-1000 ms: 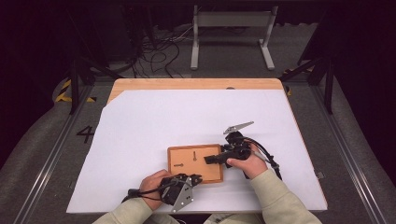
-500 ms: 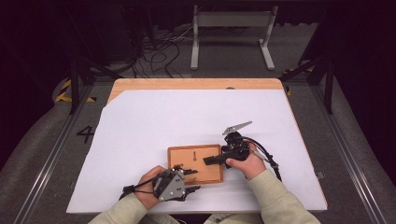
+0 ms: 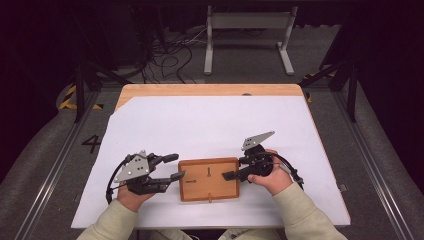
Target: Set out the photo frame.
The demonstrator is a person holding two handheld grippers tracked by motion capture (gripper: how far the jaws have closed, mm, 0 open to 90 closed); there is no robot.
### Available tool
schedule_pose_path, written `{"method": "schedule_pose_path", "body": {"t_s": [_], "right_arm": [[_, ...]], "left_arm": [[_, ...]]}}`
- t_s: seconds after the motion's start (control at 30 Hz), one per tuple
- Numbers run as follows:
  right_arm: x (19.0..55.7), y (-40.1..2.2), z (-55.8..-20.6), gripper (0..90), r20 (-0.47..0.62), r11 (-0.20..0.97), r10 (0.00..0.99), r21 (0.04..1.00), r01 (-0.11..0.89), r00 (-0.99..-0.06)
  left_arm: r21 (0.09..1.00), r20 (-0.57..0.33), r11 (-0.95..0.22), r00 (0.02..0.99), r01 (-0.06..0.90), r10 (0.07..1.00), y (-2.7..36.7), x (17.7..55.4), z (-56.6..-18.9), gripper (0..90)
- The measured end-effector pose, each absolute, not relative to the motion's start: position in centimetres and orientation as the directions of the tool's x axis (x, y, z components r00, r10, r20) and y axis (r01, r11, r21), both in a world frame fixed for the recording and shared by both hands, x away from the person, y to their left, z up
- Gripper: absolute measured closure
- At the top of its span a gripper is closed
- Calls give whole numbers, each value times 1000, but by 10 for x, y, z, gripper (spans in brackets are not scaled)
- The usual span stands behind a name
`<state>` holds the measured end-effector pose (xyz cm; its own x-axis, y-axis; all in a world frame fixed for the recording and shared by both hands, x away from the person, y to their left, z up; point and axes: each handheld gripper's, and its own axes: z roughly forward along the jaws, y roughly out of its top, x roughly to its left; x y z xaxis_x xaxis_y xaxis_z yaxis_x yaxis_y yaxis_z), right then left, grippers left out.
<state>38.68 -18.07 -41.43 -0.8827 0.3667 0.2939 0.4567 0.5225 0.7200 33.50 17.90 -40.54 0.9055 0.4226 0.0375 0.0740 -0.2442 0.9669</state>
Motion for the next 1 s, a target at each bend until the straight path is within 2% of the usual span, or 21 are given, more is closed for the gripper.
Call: {"method": "schedule_pose_path", "body": {"t_s": [0.17,0.47,0.7,1.0], "right_arm": [[376,-182,-404,548,225,577,310,728,371,-924],[361,-179,-395,569,70,639,248,737,218,-966],[344,-178,-390,684,-47,687,194,720,101,-980],[338,-177,-390,701,-146,709,169,705,18,-975]], "left_arm": [[969,7,-222,887,108,462,187,342,-407,438],[977,-34,-161,842,143,538,204,348,-408,438],[973,-43,-165,828,162,560,207,350,-411,437],[969,-45,-175,820,174,571,207,352,-414,437]]}}
